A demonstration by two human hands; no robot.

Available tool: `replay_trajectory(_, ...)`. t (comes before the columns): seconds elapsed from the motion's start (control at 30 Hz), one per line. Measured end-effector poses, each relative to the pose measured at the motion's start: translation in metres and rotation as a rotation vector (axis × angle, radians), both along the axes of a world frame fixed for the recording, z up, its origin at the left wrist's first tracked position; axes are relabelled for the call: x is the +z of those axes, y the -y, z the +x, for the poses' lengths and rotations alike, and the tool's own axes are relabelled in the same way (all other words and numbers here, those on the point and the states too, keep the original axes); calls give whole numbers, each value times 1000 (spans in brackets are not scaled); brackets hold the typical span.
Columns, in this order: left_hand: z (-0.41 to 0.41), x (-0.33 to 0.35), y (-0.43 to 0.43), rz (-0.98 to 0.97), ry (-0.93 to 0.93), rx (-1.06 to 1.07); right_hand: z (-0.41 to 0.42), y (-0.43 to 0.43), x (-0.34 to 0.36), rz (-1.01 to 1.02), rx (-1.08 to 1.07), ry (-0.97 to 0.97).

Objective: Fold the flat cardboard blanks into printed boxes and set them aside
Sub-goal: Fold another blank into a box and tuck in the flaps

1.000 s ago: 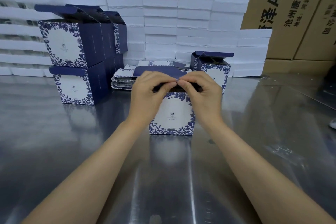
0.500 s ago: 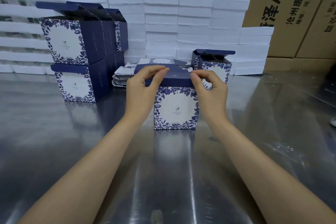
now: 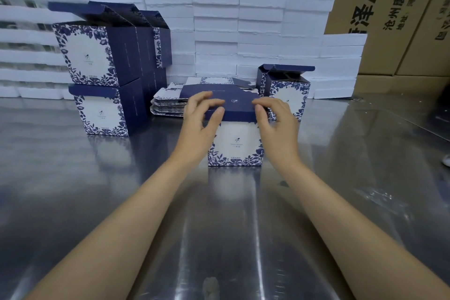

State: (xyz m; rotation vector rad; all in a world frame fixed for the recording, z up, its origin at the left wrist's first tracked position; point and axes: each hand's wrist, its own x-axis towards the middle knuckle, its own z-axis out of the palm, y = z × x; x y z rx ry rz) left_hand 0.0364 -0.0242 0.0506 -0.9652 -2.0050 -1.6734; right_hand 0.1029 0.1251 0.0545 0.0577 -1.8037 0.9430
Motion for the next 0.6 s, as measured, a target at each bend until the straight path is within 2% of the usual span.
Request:
replay_trajectory(0.07, 1, -4, -4, 22, 22, 18, -2, -7, -5, 2, 2, 43)
replay_trajectory(0.13, 4, -8, -8, 82, 39, 58, -3, -11, -11, 145, -25, 23)
replay_trajectory(0.23, 11, -21, -20, 54, -55, 54, -5, -14, -22, 325, -128, -29)
replay_trajectory(0.37, 19, -38, -56, -151, -163, -45, -8, -36, -28, 223, -324, -141)
replay_trajectory(0.47, 14, -40, -91, -228, -197, -36, -13, -59, -32, 138, -436, -89)
replay_trajectory(0.6, -2, -38, -133, -304, -254, 49, -23, -77, -32, -125, -420, -16)
